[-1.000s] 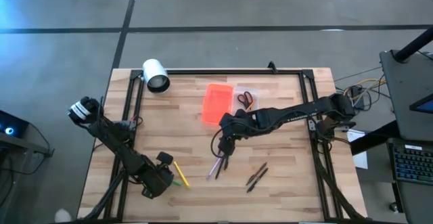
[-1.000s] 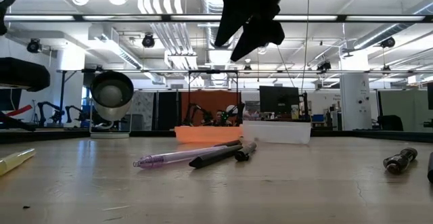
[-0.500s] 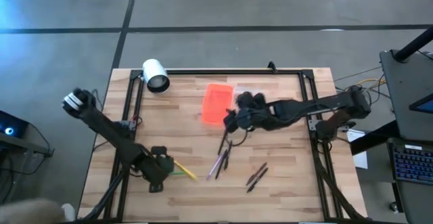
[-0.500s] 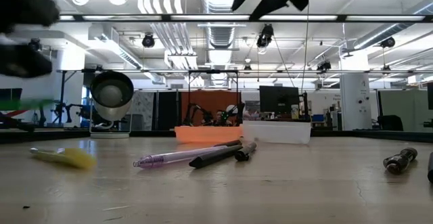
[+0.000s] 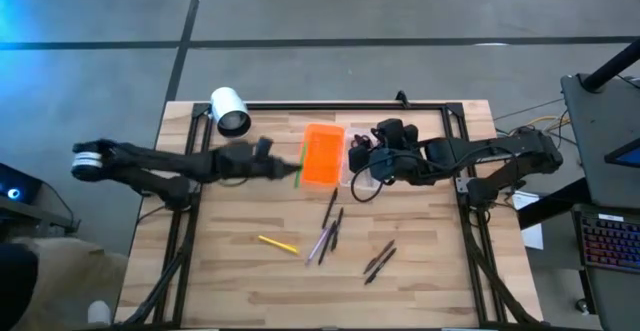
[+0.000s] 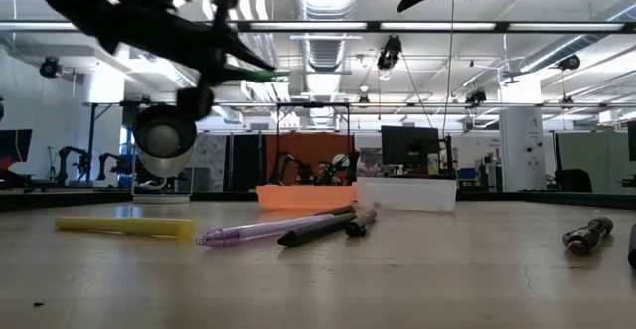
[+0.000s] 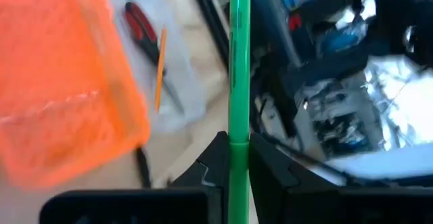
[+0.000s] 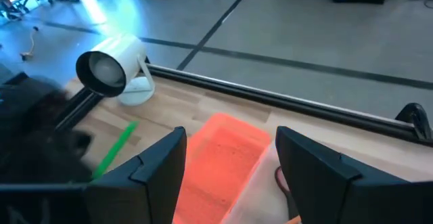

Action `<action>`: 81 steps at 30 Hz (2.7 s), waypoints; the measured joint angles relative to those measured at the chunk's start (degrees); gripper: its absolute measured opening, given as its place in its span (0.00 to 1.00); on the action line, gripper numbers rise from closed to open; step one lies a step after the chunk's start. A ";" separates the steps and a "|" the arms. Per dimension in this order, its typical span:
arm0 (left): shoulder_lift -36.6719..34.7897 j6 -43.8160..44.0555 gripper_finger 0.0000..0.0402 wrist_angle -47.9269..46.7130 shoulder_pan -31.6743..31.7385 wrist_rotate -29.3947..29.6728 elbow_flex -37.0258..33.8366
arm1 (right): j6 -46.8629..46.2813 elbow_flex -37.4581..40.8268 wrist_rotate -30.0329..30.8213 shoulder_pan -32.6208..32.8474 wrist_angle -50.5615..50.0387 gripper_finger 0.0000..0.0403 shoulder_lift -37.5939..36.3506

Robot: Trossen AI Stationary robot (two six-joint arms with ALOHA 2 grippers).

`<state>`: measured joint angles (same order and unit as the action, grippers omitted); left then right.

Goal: Pick & place school supplies into a supply box
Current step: Put the green pen into the orange supply box, then put the yellow pen into the orange supply box

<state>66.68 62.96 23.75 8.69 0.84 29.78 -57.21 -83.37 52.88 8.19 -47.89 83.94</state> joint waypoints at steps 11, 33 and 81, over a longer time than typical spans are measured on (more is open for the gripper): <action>30.51 -9.80 0.06 -11.72 3.98 -4.83 29.98 | -6.76 0.02 -0.17 0.09 -8.63 0.54 -2.01; 46.40 -11.01 0.19 -24.44 6.17 1.25 48.96 | -11.50 0.31 -3.78 1.31 -19.37 0.54 -3.24; -14.21 -37.59 0.22 -55.09 -36.79 13.22 5.53 | 30.36 -33.83 -52.73 3.90 14.03 0.54 53.12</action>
<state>52.47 25.37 -31.34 -28.10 14.06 35.31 -26.85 -117.20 0.16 12.09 -33.86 137.06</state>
